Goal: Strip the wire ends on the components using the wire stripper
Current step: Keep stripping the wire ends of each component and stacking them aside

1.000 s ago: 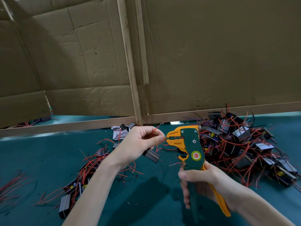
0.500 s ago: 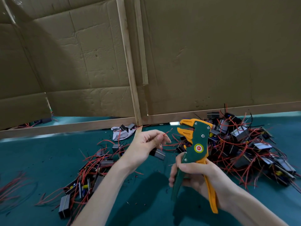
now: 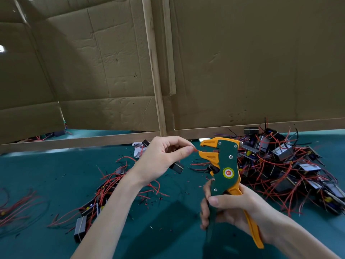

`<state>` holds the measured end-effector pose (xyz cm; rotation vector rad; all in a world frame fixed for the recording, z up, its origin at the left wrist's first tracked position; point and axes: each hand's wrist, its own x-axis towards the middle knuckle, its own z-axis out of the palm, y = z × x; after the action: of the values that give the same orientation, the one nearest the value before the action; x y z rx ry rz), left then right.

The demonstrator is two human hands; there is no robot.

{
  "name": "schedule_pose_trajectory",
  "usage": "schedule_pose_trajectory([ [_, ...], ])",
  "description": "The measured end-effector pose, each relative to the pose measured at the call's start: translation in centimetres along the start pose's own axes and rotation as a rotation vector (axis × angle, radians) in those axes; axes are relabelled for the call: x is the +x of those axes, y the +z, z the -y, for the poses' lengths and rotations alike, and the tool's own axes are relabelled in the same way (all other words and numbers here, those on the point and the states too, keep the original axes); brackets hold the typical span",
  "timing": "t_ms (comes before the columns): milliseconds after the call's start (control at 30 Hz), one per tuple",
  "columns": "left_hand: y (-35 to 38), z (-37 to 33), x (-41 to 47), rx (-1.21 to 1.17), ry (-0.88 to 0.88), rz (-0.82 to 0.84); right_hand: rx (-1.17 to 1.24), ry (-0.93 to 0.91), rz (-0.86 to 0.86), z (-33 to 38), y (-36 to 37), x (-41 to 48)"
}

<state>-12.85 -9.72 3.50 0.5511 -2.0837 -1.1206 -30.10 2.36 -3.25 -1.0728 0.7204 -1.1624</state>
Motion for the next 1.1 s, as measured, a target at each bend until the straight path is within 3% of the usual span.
schedule_pose_trajectory([
  [300,-0.5,-0.3,-0.1,0.035,-0.026,0.042,-0.048,0.059,-0.069,0.1,0.5,-0.2],
  [567,-0.3,1.0,0.2,0.106,-0.087,0.026,0.019,0.098,-0.388,-1.7,2.3,0.6],
  [667,0.1,1.9,0.3,0.191,-0.104,0.018,0.046,0.097,-0.323,-1.9,1.7,0.8],
  [767,-0.4,2.3,0.6,0.252,-0.099,-0.073,0.133,0.079,-0.208,-1.4,1.0,1.1],
  [967,-0.1,-0.4,2.9,0.216,0.073,-0.436,0.301,0.161,-0.269,-1.6,0.4,1.2],
  [1100,5.0,-3.6,7.1,0.037,0.239,-0.445,0.294,0.235,-0.332,-1.5,0.3,1.4],
])
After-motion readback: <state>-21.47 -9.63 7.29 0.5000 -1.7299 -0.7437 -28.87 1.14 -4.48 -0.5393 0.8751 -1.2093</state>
